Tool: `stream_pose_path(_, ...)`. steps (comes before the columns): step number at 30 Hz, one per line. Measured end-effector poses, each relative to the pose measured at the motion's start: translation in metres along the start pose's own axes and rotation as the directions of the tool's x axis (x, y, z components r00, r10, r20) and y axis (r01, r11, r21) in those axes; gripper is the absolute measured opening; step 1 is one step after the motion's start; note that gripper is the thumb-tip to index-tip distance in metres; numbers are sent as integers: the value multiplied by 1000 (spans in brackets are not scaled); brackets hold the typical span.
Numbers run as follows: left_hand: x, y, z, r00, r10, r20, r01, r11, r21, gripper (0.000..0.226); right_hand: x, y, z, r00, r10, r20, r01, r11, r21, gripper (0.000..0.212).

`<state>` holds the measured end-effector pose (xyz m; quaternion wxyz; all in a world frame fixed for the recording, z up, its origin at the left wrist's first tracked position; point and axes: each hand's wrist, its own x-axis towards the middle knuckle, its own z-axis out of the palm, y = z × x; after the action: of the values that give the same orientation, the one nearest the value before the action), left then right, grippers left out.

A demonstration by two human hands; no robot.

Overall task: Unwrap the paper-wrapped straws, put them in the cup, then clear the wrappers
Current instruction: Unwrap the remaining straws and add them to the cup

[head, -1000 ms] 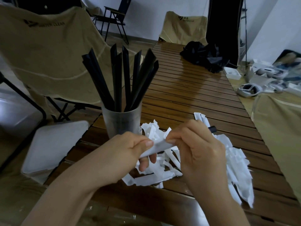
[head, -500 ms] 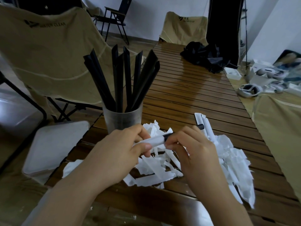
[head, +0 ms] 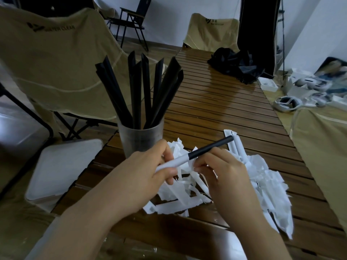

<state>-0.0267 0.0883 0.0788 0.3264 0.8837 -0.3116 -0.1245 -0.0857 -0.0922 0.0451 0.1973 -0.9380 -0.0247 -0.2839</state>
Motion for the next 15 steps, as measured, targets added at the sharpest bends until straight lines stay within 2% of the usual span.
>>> stream_pose_path(1,0,0,-1,1000,-3,-8,3,1000,12,2,0,0,0,1000,4,6,-4,1000,-14,26)
stream_pose_path(4,-1,-2,-4,997,-8,-78,13,998,56,18,-2,3,0,999,45,30,-43,997,-61,26)
stream_pose_path(8,-2,-5,-10,991,4,-134,14,991,134,21,-5,10,2,977,202,70,-199,979,-38,23)
stream_pose_path(10,-3,-7,-9,992,6,-126,20,978,207,22,-6,9,2,948,301,106,-302,953,-6,30)
stream_pose_path(12,-3,-9,-7,992,-13,-123,40,974,223,15,-6,6,0,922,372,110,-377,926,32,38)
stream_pose_path(15,-2,-10,-6,990,-34,-139,64,974,217,12,-5,3,-6,922,386,43,-388,918,78,50)
